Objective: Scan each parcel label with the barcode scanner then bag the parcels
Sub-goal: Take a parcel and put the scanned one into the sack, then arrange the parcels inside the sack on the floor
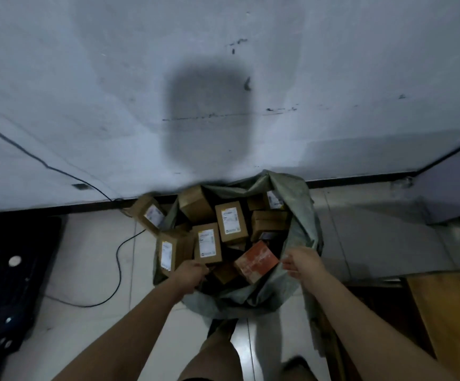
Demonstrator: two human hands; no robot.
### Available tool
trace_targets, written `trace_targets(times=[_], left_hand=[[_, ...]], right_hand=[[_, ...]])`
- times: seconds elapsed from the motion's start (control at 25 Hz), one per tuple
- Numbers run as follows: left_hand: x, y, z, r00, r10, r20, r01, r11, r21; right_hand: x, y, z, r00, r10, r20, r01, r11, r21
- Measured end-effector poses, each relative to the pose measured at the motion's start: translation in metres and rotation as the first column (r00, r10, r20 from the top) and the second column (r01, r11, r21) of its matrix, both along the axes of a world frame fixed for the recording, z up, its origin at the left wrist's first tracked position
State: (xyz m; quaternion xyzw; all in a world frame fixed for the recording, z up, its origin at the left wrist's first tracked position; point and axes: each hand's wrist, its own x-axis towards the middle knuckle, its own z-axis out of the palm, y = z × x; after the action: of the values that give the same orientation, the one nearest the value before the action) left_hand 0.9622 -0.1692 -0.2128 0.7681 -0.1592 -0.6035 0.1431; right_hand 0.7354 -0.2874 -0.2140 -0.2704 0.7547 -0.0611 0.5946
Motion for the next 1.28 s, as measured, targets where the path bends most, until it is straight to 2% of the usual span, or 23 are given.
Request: trace_targets(times=[0.12, 0.24, 0.32, 0.44, 0.64, 0.8, 0.96, 1.12, 1.28], left_hand=[[0.031, 0.024, 0.018, 0.986, 0.114, 0.12, -0.107, 0.992, -0.059], [0.059, 0.063, 0.039, 0.908, 0.351, 0.23, -0.313, 0.931, -0.187], [0.073, 0.089, 0.048, 0.863, 0.445, 0.238, -0.392, 0.888, -0.24], [0.09, 0.117, 0.057, 0.822, 0.497, 0.277, -0.431, 0.862, -0.267], [0.162, 0.152, 0.033, 0.824, 0.499, 0.269, -0.432, 0.86, -0.272], [0.262, 0.15, -0.01, 0.863, 0.452, 0.228, -0.399, 0.884, -0.244], [0.368, 0.149, -0.071, 0.912, 0.386, 0.138, -0.37, 0.92, -0.127], [0.435, 0.132, -0.158, 0.901, 0.423, 0.091, -0.418, 0.906, -0.072], [0.463, 0.104, -0.28, 0.901, 0.428, 0.072, -0.424, 0.903, -0.062]], right_hand=[[0.031, -0.008, 0.012, 0.983, 0.183, 0.02, -0.183, 0.983, -0.035], [0.071, -0.001, 0.033, 0.917, 0.385, 0.103, -0.37, 0.918, -0.139], [0.098, 0.009, 0.046, 0.857, 0.502, 0.114, -0.475, 0.857, -0.203], [0.133, 0.024, 0.058, 0.803, 0.589, 0.093, -0.551, 0.792, -0.262], [0.212, 0.047, 0.043, 0.763, 0.645, 0.035, -0.619, 0.746, -0.246], [0.301, 0.061, 0.001, 0.799, 0.601, 0.016, -0.586, 0.785, -0.201], [0.396, 0.088, -0.064, 0.796, 0.603, -0.054, -0.606, 0.79, -0.095], [0.464, 0.101, -0.147, 0.729, 0.681, -0.076, -0.684, 0.729, -0.03], [0.507, 0.08, -0.263, 0.696, 0.711, -0.099, -0.715, 0.699, -0.014]])
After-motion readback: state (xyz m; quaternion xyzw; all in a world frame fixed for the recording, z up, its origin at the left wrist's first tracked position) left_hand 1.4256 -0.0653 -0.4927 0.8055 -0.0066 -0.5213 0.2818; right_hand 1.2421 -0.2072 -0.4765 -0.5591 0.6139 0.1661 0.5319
